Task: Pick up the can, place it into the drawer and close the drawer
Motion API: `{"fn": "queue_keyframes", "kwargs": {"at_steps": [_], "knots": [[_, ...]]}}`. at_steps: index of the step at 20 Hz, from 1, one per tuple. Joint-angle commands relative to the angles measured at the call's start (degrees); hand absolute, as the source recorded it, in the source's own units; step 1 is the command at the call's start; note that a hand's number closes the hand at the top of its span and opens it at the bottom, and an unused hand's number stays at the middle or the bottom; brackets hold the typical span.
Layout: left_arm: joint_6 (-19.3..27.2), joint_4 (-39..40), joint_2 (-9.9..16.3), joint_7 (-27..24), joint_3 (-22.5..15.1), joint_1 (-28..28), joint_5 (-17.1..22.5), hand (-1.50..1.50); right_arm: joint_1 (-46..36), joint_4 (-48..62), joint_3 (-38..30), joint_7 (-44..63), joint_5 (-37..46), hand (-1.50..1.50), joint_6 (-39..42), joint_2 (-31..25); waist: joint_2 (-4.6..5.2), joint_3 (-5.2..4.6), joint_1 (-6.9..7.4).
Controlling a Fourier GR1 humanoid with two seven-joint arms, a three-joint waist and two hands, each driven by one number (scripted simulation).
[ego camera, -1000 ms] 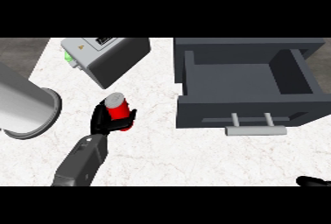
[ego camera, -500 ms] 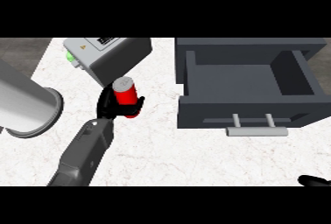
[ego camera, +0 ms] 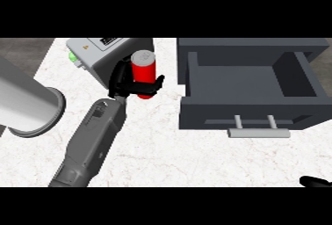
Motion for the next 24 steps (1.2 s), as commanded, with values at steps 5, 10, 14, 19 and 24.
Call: {"fn": "queue_keyframes", "kwargs": {"at_steps": [5,10,14,19,24], "knots": [[7.1,-12.7,-0.7,17.4,-4.3,-7.7,2.2,1.50,-4.4,0.2,0.2,4.1,-0.6,-1.50,-0.7,-2.2,0.13,-0.03,-0.05],[11.3,-14.3,-0.5,25.8,-5.6,-16.5,0.3,1.50,-4.2,0.3,-3.1,3.1,-2.7,-1.50,-0.3,-3.4,0.16,-0.01,-0.52],[11.0,-7.4,-0.7,24.7,-5.0,-22.0,1.4,1.50,-3.4,0.2,-1.7,2.5,-2.5,-1.50,-0.6,-1.5,0.43,-0.02,-1.09],[17.4,-5.5,-0.7,29.5,-10.1,-28.8,2.4,1.50,-0.4,0.8,-4.1,0.0,-4.0,-1.50,1.8,-2.7,0.32,0.03,-1.80],[17.6,2.6,-0.7,29.2,-10.1,-36.6,5.8,1.50,-4.0,1.2,-1.6,1.9,-2.0,-1.50,-0.7,-1.6,0.55,0.02,-1.89]]}}
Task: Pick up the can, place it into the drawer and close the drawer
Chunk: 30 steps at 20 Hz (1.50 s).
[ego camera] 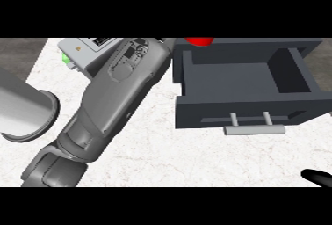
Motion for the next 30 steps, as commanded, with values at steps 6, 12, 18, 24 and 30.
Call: {"fn": "queue_keyframes", "kwargs": {"at_steps": [6,12,18,24,30], "knots": [[3.1,12.1,0.0,-0.2,-4.7,-10.7,5.9,1.50,0.2,-2.0,-1.5,1.0,-2.9,-1.50,0.7,-0.9,0.28,0.06,-1.80],[3.3,19.2,0.0,-5.3,-6.6,-12.7,8.6,1.50,-3.5,-2.9,1.4,4.8,0.6,-1.50,-1.6,-1.2,0.98,0.06,-3.17],[10.6,21.4,0.0,-5.0,-10.8,-15.1,11.2,-1.50,-4.5,1.3,3.0,1.7,1.8,-1.50,-0.4,-1.1,1.05,0.15,-3.52],[14.3,23.6,0.0,-7.2,-12.2,-15.7,13.2,-1.50,-5.7,1.0,2.9,3.1,0.7,-1.50,-0.5,-1.6,1.36,0.18,-4.70],[12.9,25.2,0.0,-8.0,-10.7,-17.9,15.6,-1.50,-8.4,2.6,3.4,0.7,5.6,-1.50,2.1,-6.8,1.35,0.11,-3.55]]}}
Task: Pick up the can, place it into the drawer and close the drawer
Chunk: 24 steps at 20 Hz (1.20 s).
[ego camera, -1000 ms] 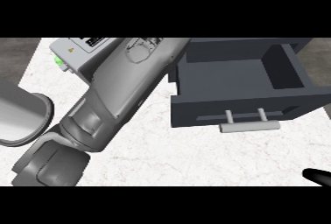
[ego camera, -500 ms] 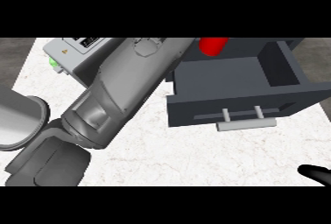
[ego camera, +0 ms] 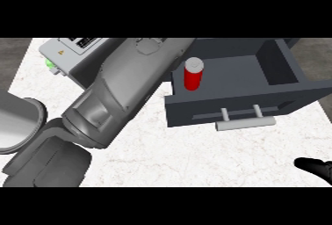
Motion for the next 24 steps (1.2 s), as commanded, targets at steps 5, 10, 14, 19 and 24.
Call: {"fn": "queue_keyframes", "kwargs": {"at_steps": [5,10,14,19,24], "knots": [[0.5,0.4,0.0,-1.9,0.8,-0.2,4.6,-1.50,-3.2,2.2,5.2,-6.2,11.5,-1.50,1.7,-4.0,0.25,-0.02,0.49],[1.4,-0.4,0.0,-5.3,1.2,1.4,6.8,-1.50,-6.2,7.8,9.8,-9.0,21.5,-1.50,1.8,-7.0,0.32,-0.07,1.75],[1.3,0.5,0.0,-3.6,1.1,-1.5,7.9,-1.50,-10.3,12.3,15.3,-9.3,30.7,-1.50,-1.1,-6.5,0.05,-0.08,2.53],[1.1,2.3,0.0,-4.5,0.0,-2.1,6.1,-1.50,-11.5,21.8,19.7,-15.4,38.6,-1.50,-4.1,-6.6,-0.33,-0.05,3.70],[-1.0,3.3,0.0,-5.8,0.8,-0.9,5.5,-1.50,-15.6,32.7,24.1,-16.6,47.8,-1.50,-8.5,-5.4,-0.52,-0.10,4.80]]}}
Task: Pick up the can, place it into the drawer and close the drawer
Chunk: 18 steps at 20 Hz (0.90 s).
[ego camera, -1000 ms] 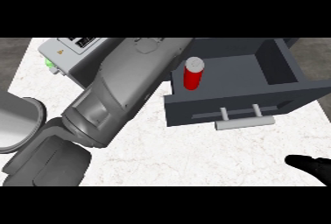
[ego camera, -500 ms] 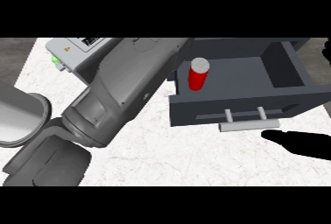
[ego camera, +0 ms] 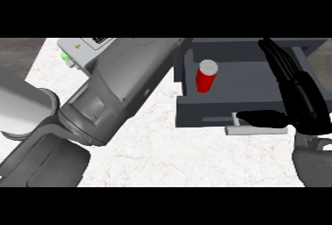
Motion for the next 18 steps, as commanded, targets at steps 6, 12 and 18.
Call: {"fn": "queue_keyframes", "kwargs": {"at_steps": [6,12,18], "knots": [[-0.8,-1.3,0.2,1.9,1.4,1.0,-0.6,-1.50,-7.0,23.9,3.4,-7.4,12.5,-1.50,-10.9,2.5,-0.85,-0.04,2.37],[-3.5,-3.5,4.9,1.8,2.3,2.9,-1.3,-1.50,-17.0,40.3,0.8,-10.3,15.7,-1.50,-18.0,4.4,-0.71,-0.05,3.28],[-3.1,-7.0,6.7,5.8,0.7,3.3,-3.3,-1.50,-24.0,53.8,-1.4,-8.9,20.4,-1.50,-28.8,7.9,-1.03,-0.04,4.50]]}}
